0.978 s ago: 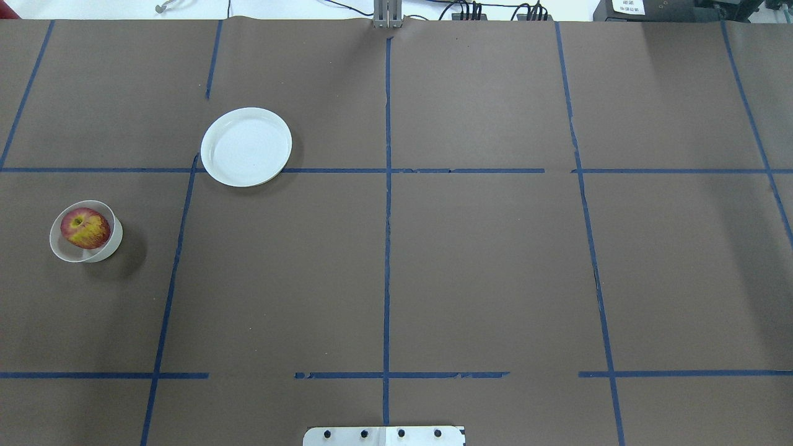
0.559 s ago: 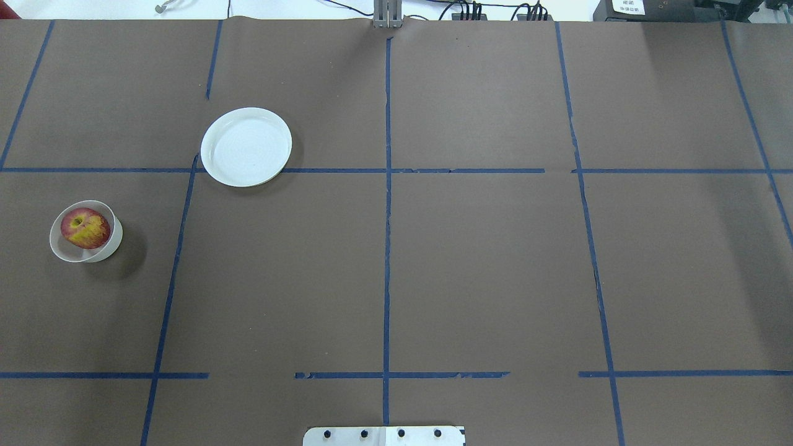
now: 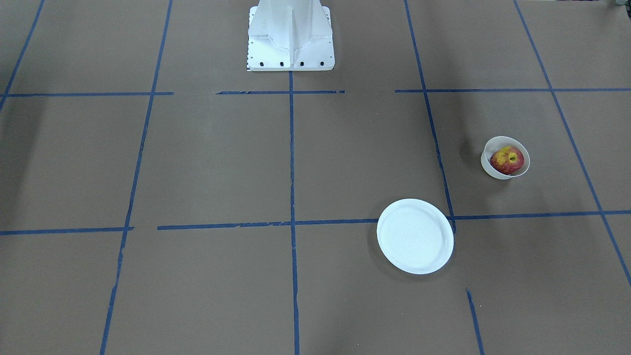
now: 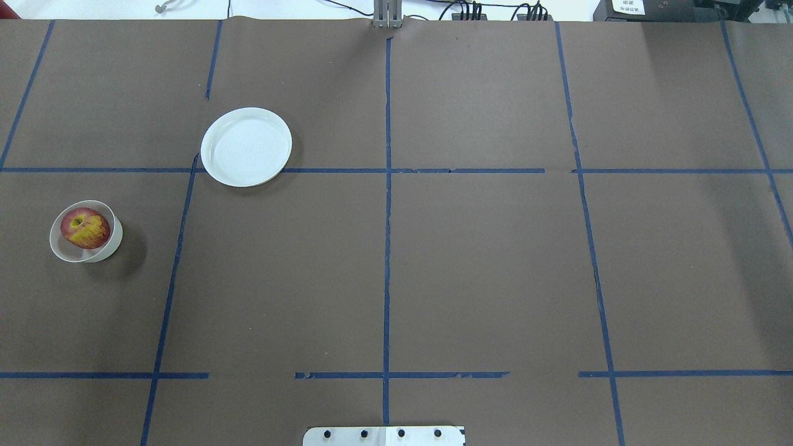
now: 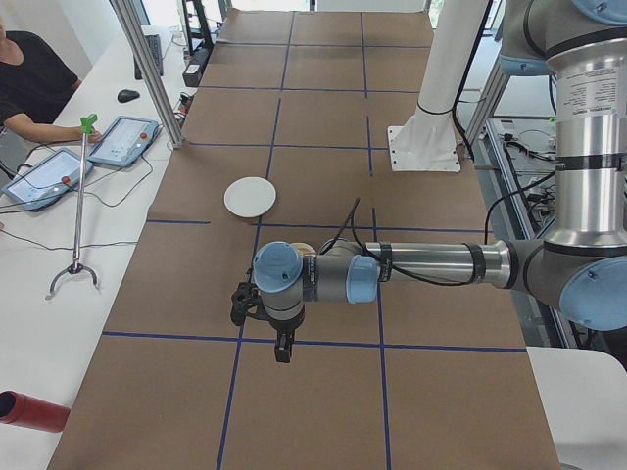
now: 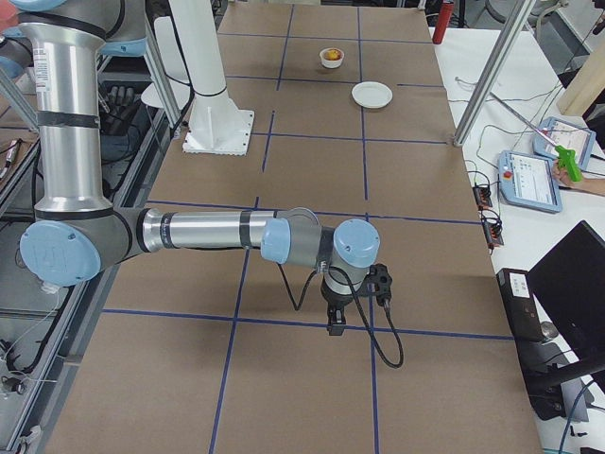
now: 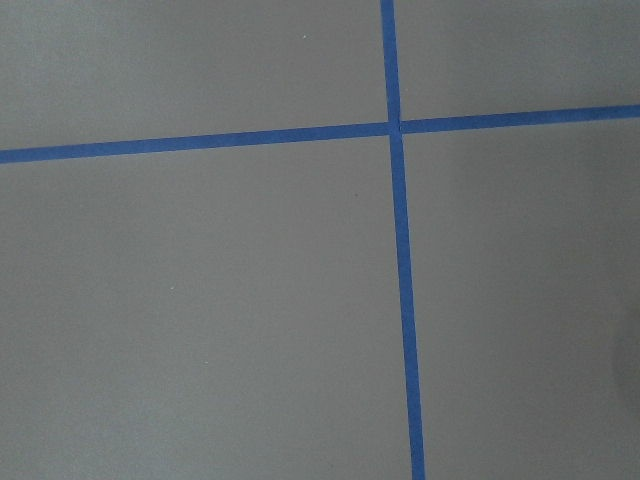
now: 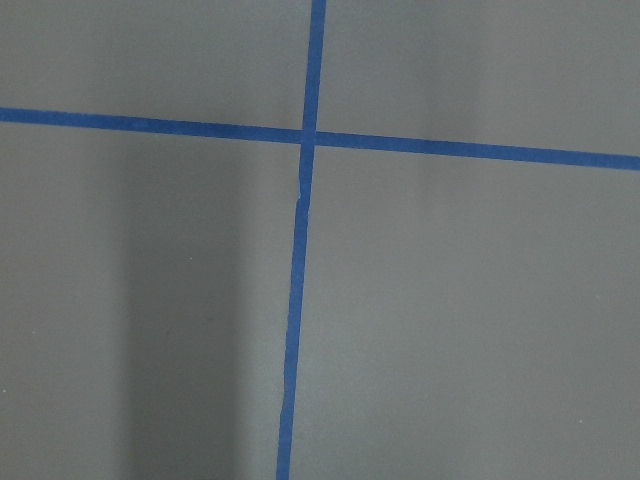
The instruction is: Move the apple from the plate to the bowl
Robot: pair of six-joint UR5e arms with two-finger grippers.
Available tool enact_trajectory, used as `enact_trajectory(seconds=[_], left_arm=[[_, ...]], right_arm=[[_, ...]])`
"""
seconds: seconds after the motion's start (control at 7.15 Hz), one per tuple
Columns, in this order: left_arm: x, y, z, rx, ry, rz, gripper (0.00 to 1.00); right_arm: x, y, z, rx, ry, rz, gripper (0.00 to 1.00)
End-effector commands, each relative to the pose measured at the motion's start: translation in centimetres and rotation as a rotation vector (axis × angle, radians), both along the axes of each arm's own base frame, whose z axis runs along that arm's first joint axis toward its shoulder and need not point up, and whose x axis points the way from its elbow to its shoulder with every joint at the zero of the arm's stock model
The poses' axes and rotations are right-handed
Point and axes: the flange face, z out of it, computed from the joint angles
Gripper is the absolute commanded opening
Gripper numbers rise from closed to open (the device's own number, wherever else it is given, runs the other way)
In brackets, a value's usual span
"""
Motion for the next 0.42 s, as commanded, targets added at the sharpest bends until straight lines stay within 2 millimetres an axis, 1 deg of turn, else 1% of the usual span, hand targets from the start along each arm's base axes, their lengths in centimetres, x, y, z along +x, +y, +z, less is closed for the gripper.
enact_trajectory(seconds=[0.0, 0.28], left_arm=[[0.02, 0.28, 0.16, -0.001, 0.002, 0.002, 1.0], [0.01, 0.13, 0.03, 0.002, 0.002, 0.002, 1.0]], right_arm=[[0.0, -0.05, -0.05, 0.001, 0.0, 0.0, 1.0], [0.0, -0.05, -0.05, 0.001, 0.0, 0.0, 1.0]])
